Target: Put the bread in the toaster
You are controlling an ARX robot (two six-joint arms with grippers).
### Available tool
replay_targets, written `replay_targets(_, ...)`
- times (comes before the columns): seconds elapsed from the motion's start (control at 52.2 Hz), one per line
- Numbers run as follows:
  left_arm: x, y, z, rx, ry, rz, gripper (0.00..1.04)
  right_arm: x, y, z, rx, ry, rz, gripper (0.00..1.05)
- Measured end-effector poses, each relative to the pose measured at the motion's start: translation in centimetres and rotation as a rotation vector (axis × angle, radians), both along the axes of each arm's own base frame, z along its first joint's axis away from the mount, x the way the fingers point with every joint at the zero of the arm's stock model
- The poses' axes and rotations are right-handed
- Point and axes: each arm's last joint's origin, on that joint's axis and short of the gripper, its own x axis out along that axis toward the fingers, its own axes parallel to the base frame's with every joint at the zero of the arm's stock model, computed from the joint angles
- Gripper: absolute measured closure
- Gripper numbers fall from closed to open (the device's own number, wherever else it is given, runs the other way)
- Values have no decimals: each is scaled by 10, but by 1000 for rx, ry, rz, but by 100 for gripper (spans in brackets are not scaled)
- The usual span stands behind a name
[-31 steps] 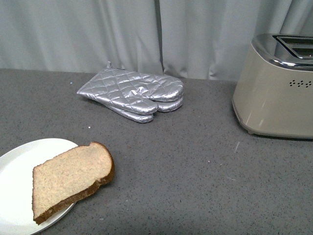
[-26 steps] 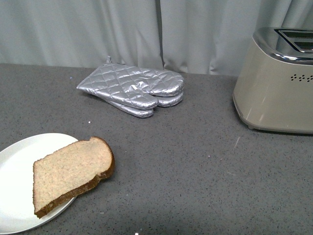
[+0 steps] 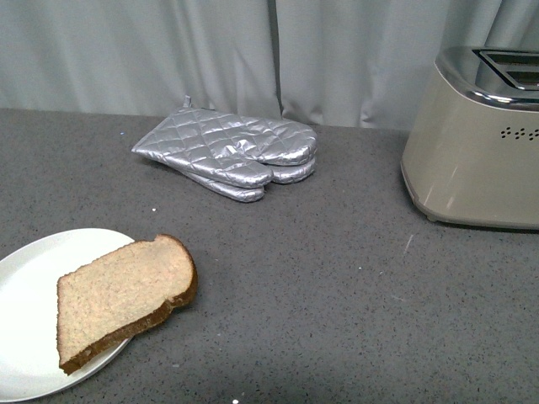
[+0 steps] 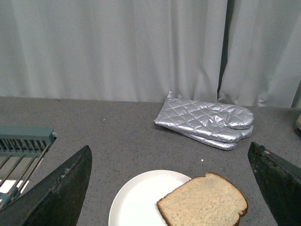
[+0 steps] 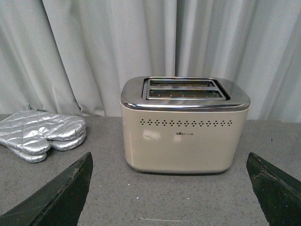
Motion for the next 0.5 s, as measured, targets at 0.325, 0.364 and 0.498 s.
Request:
replay_targets(0.325,0,0,0,0,0,0,7,0,0,0,0,0,0,9)
replay_targets(0.364,0,0,0,0,0,0,7,0,0,0,0,0,0,9)
replay_targets(0.498,0,0,0,0,0,0,7,0,0,0,0,0,0,9)
